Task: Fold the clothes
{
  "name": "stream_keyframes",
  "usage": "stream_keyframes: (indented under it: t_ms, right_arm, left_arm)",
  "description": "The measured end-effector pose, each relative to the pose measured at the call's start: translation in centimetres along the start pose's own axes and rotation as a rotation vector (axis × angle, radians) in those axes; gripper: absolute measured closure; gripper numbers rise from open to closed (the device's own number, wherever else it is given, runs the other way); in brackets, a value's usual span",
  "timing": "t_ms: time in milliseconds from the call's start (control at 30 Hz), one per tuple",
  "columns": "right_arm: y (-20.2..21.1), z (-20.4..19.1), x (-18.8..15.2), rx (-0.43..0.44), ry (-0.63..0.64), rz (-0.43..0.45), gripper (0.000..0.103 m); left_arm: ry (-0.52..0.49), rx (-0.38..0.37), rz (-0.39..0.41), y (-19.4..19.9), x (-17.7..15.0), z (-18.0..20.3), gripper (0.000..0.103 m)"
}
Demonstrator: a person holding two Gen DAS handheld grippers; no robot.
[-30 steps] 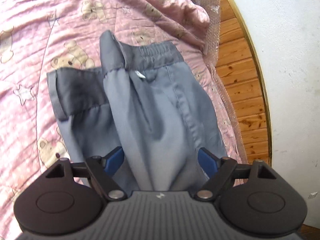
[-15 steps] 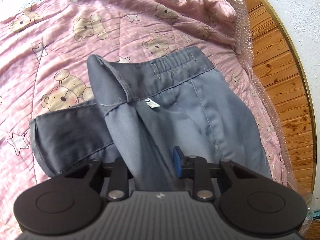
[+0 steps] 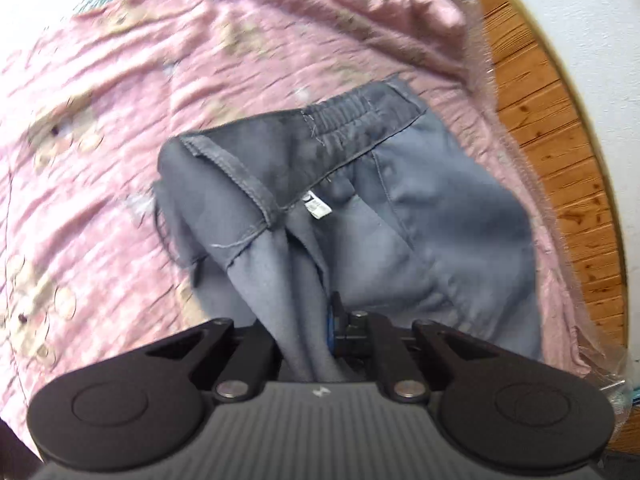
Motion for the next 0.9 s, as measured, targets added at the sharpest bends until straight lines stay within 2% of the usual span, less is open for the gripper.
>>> stream_keyframes:
  t_ms: [67, 167, 267, 333, 400, 467, 500, 533, 567, 600, 633, 700, 800, 867, 900]
  right_arm:
    - [-2.2, 3.0, -1.5, -0.075, -0.042, -0.05, 0.103]
    - [-2.6, 3.0, -1.7, -0.051, -0.07, -0.046, 0.103]
    - [-2.2, 1.5, -0.2, -0.012, -0.04, -0.016, 0.103]
    - [-2.8, 1.7, -0.2, -0.059, 0.007, -0.037, 0.103]
    - [-3.6, 2.6, -0.8, -0.113, 0.044, -0.078, 0.103]
    - [-3.3, 2.9, -0.9, -0.114, 0.055, -0.076, 0.103]
    - [-3.1, 2.8, -1.0, -0.118, 0.061, -0.074, 0.103]
    - [-3.0, 2.8, -1.0, -0.122, 0.069, -0.073, 0.103]
    - [-2.8, 2.9, -1.1, -0.126, 0.082, -0.073, 0.103]
    - [-2.7, 2.9, -1.0, -0.128, 0.092, -0.067, 0.103]
    - [-2.7, 2.8, -0.9, -0.129, 0.1, -0.059, 0.103]
    - [-2.0, 2.0, 0.0, -0.104, 0.097, -0.008, 0.103]
    - [-0.9, 0.8, 0.9, -0.069, 0.084, 0.033, 0.103]
    - [-1.1, 0.7, 0.9, -0.08, 0.084, 0.031, 0.103]
    - [-1.5, 1.2, 0.7, -0.097, 0.083, 0.023, 0.103]
  left_arm:
    - [-0.011, 0.034, -0.017, -1.0, -0.6, -0.3, 0.098]
    - [-0.002, 0.048, 0.013, -0.7, 0.0, 0.0, 0.099]
    - [0.01, 0.05, 0.037, -0.2, 0.2, 0.0, 0.097]
    - [0.028, 0.061, 0.029, -0.3, -0.3, -0.5, 0.089]
    - [0.063, 0.072, 0.034, -0.1, -0.6, -1.2, 0.073]
    - [0.1, 0.062, 0.064, 0.7, -0.3, -1.8, 0.069]
    - [0.115, 0.053, 0.085, 1.2, 0.1, -2.1, 0.062]
    - [0.118, 0.05, 0.105, 1.7, 0.6, -2.2, 0.059]
    - [0.104, 0.037, 0.121, 1.9, 1.5, -1.9, 0.061]
    - [0.091, 0.025, 0.137, 2.2, 2.4, -1.7, 0.09]
    - [0.068, 0.011, 0.156, 2.6, 3.4, -1.2, 0.099]
    - [-0.033, -0.022, 0.22, 4.3, 5.7, 1.4, 0.1]
    - [-0.068, -0.11, 0.337, 7.0, 8.0, 3.9, 0.099]
    - [-0.038, -0.072, 0.314, 5.7, 7.7, 2.1, 0.099]
    - [-0.018, -0.02, 0.226, 3.4, 6.4, 0.5, 0.099]
Point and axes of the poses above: each gripper's, at about its wrist camera, not at the fingertips, and y roughly against the way its jaws point, z to its right, x to its top, the point moved 10 cm from there along -y, roughly the way its jaws point, and after that the axes turned 14 degrees about -y, right-handed, at the moved point
